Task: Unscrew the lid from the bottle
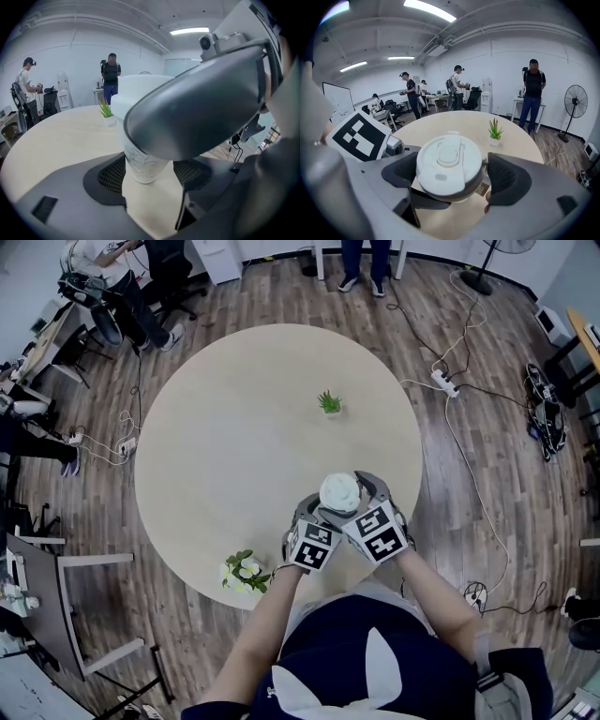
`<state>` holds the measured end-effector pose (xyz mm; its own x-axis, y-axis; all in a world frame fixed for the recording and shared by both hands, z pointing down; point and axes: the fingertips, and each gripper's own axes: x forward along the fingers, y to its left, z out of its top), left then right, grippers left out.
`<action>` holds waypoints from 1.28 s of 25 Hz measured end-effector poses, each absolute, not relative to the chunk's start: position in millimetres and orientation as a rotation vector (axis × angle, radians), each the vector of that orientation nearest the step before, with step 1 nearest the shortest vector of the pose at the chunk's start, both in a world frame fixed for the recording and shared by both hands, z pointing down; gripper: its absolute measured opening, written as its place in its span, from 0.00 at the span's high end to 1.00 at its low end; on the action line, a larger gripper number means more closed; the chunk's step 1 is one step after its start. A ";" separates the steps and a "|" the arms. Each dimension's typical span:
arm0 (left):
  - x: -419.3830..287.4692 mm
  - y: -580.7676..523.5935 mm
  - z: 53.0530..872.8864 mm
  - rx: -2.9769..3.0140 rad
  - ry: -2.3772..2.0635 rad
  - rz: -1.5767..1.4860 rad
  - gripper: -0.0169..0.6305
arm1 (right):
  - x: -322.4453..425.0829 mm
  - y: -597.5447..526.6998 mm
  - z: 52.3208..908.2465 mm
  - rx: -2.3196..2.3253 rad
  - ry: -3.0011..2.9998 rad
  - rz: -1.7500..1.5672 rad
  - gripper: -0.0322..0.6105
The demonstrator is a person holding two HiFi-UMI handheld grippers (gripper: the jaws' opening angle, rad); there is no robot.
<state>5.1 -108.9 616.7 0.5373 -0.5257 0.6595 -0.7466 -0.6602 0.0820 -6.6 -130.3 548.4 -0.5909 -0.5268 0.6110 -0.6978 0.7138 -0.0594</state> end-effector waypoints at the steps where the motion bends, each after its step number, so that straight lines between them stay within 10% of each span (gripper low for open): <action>1: 4.8 -108.7 616.9 2.424 -1.047 0.867 0.47 | -6.6 -130.3 548.4 0.933 -2.352 0.392 0.22; 32: 1.5 -107.1 616.9 2.421 -1.055 0.871 0.47 | -4.5 -122.6 556.5 0.945 -2.302 0.559 0.25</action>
<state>1.5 -107.1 616.9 0.5315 -0.5288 0.6617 -0.7501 -0.6568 0.0777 -4.5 -122.6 556.5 -0.5792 -0.4901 0.6514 -0.7342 0.6609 -0.1555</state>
